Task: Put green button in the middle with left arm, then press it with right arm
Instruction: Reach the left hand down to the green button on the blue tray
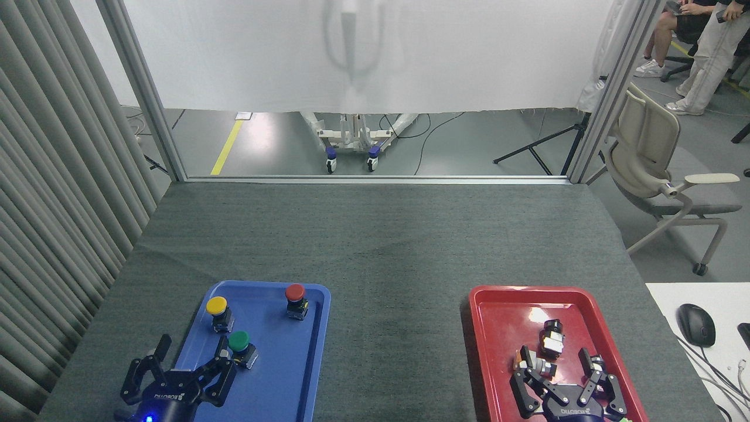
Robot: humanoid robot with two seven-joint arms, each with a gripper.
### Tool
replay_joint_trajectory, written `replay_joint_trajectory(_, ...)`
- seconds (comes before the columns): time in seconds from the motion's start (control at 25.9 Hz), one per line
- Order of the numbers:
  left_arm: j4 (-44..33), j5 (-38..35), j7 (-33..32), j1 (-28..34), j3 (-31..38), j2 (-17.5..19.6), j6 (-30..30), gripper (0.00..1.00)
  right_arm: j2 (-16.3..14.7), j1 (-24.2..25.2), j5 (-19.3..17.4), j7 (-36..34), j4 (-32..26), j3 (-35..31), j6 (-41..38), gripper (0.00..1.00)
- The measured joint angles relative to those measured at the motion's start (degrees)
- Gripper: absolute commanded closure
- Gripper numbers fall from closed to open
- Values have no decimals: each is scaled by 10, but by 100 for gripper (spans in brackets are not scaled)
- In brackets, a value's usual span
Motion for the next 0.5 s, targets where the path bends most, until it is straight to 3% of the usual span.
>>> replay_joint_trajectory(0.5, -13, 0, 10, 18, -6, -1, -16, 0, -1, 5, 0, 0, 1, -45, 0, 0)
